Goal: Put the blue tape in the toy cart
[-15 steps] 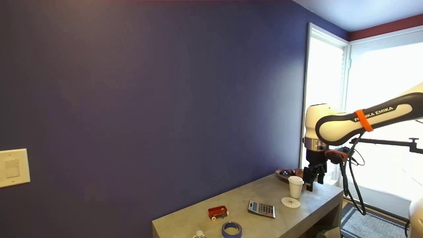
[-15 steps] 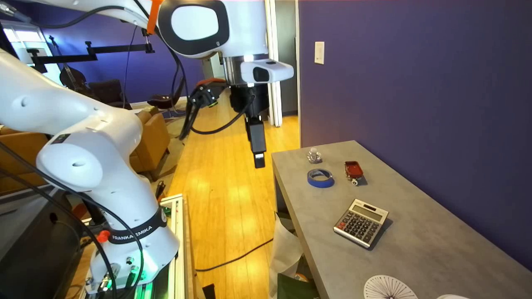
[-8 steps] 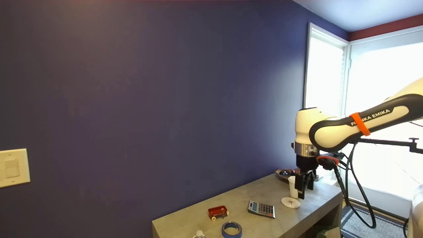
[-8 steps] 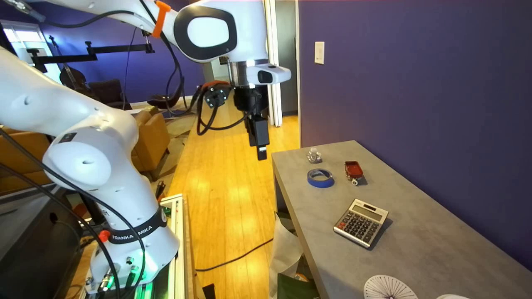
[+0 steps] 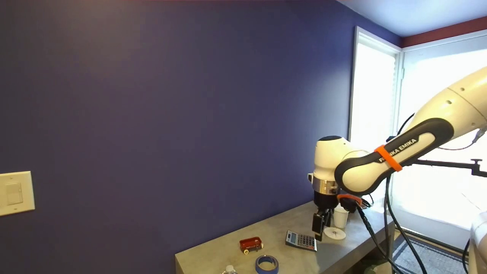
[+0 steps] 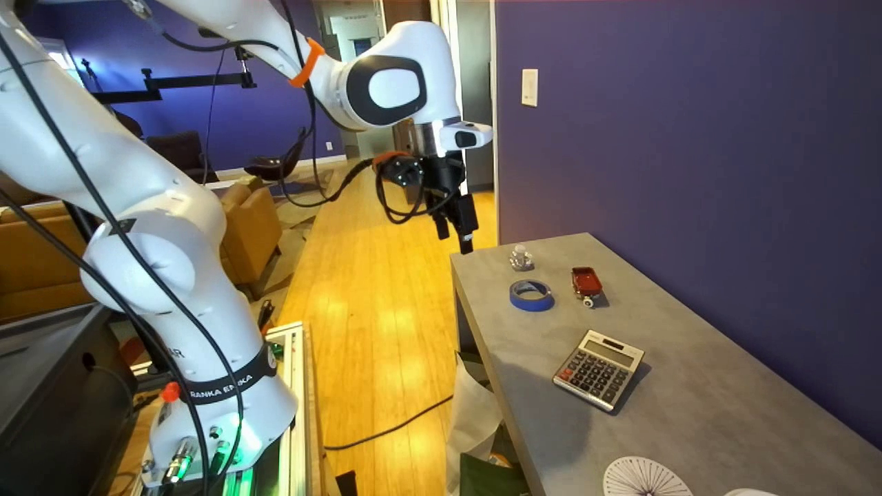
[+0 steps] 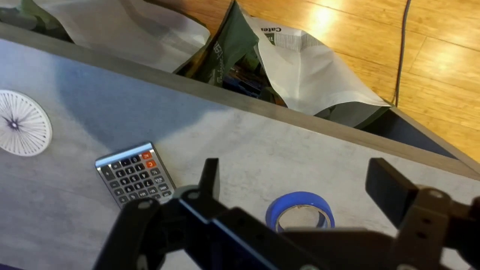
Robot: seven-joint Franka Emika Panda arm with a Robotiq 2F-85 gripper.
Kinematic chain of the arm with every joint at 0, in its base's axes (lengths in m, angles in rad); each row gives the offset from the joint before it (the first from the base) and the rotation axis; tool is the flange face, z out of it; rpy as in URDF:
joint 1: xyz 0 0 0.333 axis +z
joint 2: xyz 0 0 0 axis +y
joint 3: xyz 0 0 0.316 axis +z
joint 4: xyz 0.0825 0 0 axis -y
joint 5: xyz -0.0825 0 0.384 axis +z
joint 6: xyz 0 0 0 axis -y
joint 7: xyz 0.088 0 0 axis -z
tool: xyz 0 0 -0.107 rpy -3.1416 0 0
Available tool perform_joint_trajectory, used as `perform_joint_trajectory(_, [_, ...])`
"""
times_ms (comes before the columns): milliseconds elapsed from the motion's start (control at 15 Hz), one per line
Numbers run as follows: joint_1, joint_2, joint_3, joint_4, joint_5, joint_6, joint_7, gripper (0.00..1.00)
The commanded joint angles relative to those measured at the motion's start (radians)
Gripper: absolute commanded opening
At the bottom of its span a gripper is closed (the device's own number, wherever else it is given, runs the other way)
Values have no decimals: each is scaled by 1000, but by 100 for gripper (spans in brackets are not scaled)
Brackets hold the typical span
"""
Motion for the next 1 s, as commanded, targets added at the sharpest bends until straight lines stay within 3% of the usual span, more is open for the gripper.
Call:
perform_joint_trajectory(0, [10, 192, 23, 135, -42, 54, 11, 100])
perform_joint_trajectory(400, [36, 407, 23, 258, -95, 160, -4, 100])
perform_joint_trajectory(933, [37, 605, -57, 346, -88, 305, 50, 100])
